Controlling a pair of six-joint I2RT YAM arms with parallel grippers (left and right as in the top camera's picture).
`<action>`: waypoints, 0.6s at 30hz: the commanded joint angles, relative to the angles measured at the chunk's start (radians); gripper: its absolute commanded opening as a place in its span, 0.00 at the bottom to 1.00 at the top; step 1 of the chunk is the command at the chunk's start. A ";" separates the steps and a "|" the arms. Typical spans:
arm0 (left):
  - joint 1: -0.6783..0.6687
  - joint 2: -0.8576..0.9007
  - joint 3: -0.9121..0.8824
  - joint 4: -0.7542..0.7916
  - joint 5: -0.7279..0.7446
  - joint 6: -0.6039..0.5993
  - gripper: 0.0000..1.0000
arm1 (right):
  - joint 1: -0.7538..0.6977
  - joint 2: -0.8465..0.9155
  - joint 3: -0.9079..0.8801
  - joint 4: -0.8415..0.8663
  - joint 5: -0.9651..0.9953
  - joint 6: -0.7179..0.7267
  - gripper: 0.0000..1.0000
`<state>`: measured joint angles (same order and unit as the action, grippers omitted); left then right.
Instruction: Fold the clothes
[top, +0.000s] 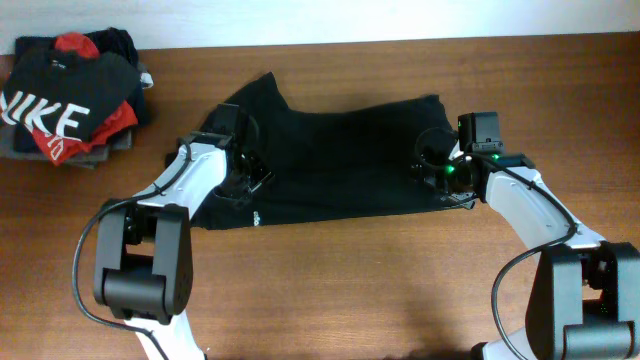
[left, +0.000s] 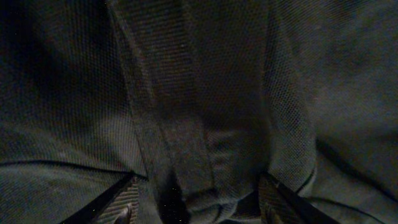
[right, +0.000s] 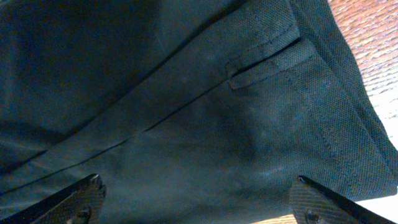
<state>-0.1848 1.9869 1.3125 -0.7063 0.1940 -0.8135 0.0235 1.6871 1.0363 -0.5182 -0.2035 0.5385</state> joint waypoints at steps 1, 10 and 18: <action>-0.002 0.014 -0.006 0.015 0.016 -0.012 0.61 | 0.010 0.003 0.000 0.003 -0.002 0.000 0.99; -0.002 0.014 -0.001 0.017 0.020 -0.012 0.50 | 0.010 0.003 0.000 0.003 -0.001 0.000 0.99; -0.002 0.013 0.020 0.013 0.021 -0.011 0.15 | 0.010 0.003 0.000 0.003 0.003 0.000 0.99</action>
<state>-0.1848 1.9881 1.3128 -0.6914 0.2054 -0.8257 0.0235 1.6871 1.0363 -0.5182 -0.2031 0.5392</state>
